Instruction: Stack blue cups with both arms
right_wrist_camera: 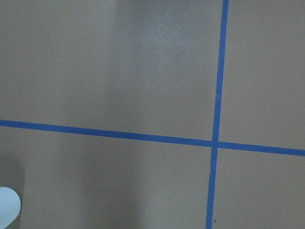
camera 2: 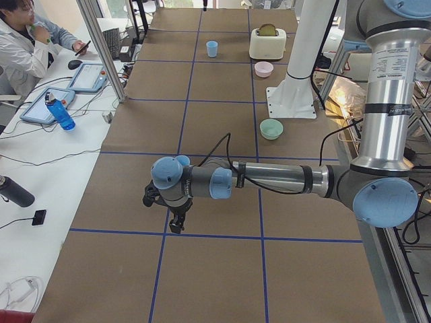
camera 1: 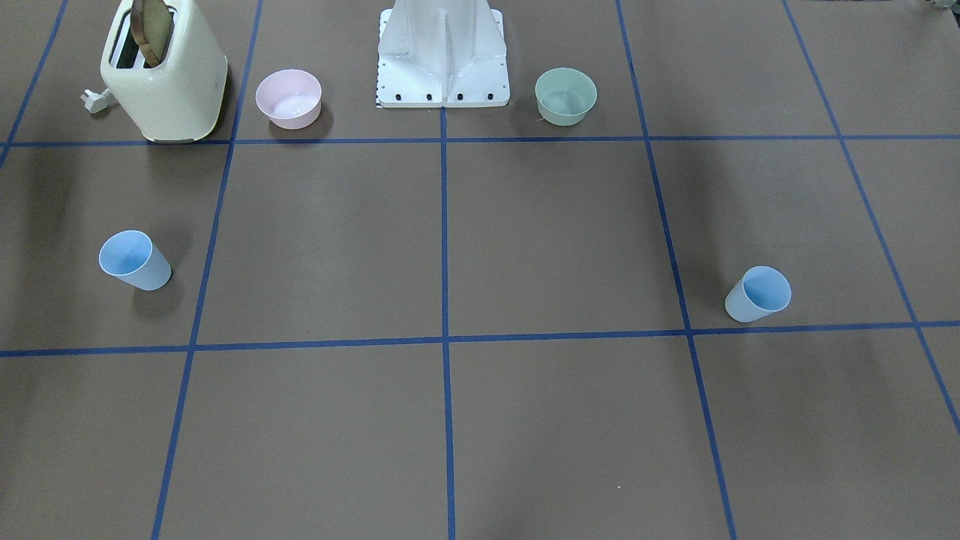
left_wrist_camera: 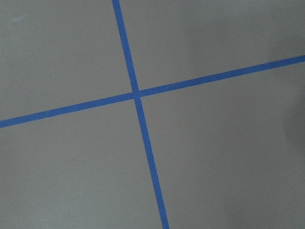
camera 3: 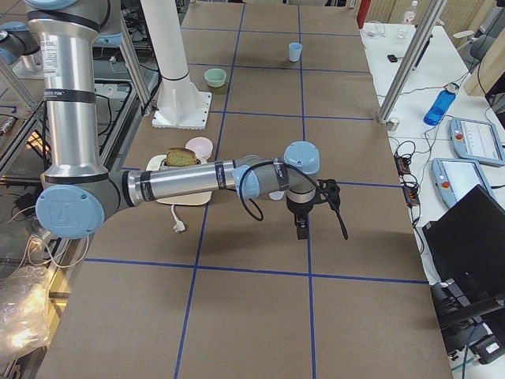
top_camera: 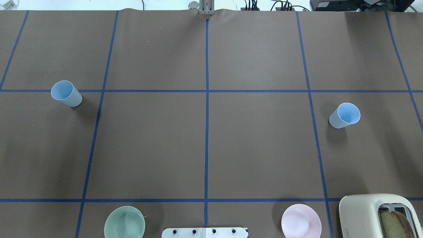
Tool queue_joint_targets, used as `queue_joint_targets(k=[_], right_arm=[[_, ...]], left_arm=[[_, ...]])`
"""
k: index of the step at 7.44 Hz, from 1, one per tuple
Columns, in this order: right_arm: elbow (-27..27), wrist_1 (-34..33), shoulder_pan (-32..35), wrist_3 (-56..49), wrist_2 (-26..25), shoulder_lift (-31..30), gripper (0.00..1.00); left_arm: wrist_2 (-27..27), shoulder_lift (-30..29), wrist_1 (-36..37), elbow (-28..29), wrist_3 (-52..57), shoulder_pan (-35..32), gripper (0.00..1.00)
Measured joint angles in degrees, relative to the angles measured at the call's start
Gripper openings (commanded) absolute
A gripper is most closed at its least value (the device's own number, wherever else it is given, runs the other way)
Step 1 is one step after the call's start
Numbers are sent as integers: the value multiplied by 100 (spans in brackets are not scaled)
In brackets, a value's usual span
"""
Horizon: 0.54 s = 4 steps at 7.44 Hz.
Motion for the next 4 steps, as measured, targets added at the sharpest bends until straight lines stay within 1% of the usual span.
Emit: queue_joint_targets(k=[2, 4], right_arm=[[0, 6, -3, -58, -31, 0, 100], [2, 14, -7, -80, -69, 28, 100]], left_arm=[[-3, -13, 0, -29, -6, 7, 100], [-11, -112, -6, -263, -289, 76, 100]])
